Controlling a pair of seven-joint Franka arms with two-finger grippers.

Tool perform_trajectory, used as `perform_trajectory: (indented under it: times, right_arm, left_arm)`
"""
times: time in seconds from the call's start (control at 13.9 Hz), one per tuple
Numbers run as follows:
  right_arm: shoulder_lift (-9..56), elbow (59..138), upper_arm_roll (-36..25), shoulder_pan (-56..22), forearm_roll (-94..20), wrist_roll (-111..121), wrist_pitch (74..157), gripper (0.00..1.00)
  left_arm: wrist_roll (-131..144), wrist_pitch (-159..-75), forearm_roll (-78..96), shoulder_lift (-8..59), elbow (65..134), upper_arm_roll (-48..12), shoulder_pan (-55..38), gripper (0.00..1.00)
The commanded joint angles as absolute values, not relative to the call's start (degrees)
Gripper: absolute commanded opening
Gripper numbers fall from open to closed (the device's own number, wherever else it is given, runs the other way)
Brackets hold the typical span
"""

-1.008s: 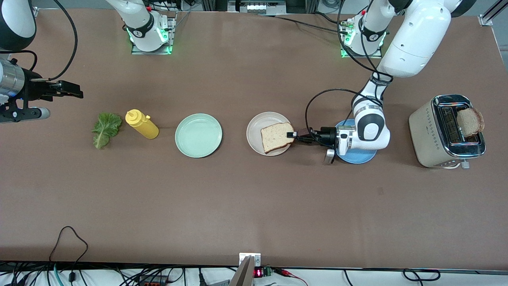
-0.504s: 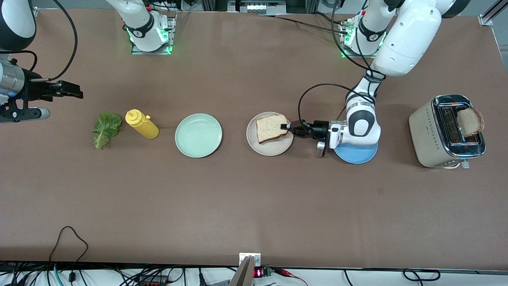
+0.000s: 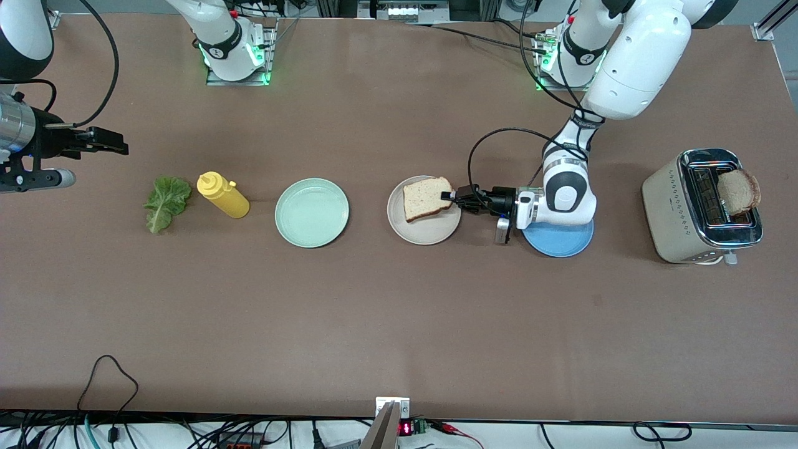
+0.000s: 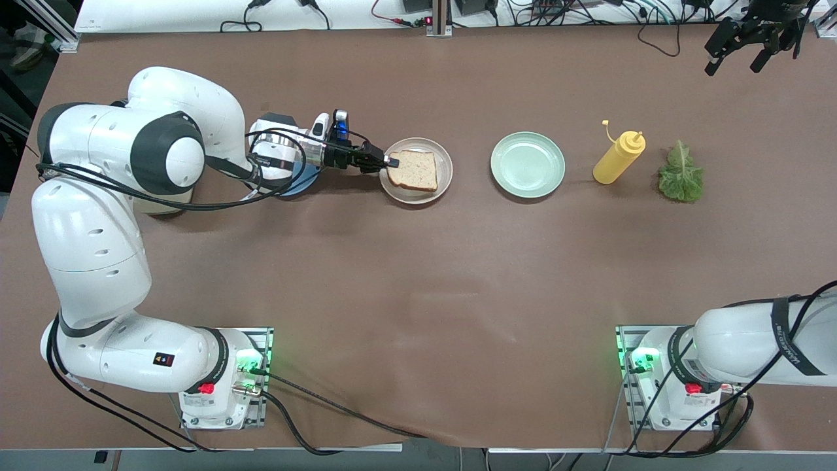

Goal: Make sandwich in beige plate with both arms
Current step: 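Lower the bread onto the beige plate and open the left gripper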

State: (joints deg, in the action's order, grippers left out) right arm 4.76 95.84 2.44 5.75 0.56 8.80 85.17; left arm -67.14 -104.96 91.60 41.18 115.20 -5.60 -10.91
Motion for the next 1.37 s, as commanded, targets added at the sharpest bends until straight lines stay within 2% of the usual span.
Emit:
perform_trajectory:
  times: [0.0,0.36,0.94,1.01,1.08,1.22,1.3]
  right_arm:
    - [5.19,94.75,2.81,6.33,0.53,8.96,84.99,1.00]
    - [5.19,94.75,2.81,6.33,0.53,8.96,85.08,1.00]
    - [5.27,94.75,2.81,6.42,0.44,8.96,85.08,1.00]
    - [5.19,94.75,2.81,6.42,0.44,8.96,85.08,1.00]
    - [5.27,94.75,2.81,6.42,0.44,8.96,85.08,1.00]
    - [5.19,94.75,2.81,6.42,0.44,8.88,85.17,1.00]
    - [5.27,94.75,2.81,6.42,0.35,8.88,85.17,1.00]
  left_arm:
    - [-69.52,-105.03,94.21,42.18,115.05,-5.27,-11.34,0.00]
    - [-68.82,-105.03,99.92,44.03,112.77,-5.27,-12.21,0.00]
    - [-69.43,-105.03,99.32,45.18,112.85,-5.19,-12.04,0.02]
    - [-69.26,-105.03,99.32,45.18,112.85,-5.19,-12.04,0.08]
    - [-69.00,-105.03,99.32,45.09,112.76,-5.19,-12.04,0.22]
    - [-69.08,-105.03,99.32,44.74,112.76,-5.19,-12.04,1.00]
    - [-68.91,-105.03,99.32,44.48,112.76,-5.10,-11.95,1.00]
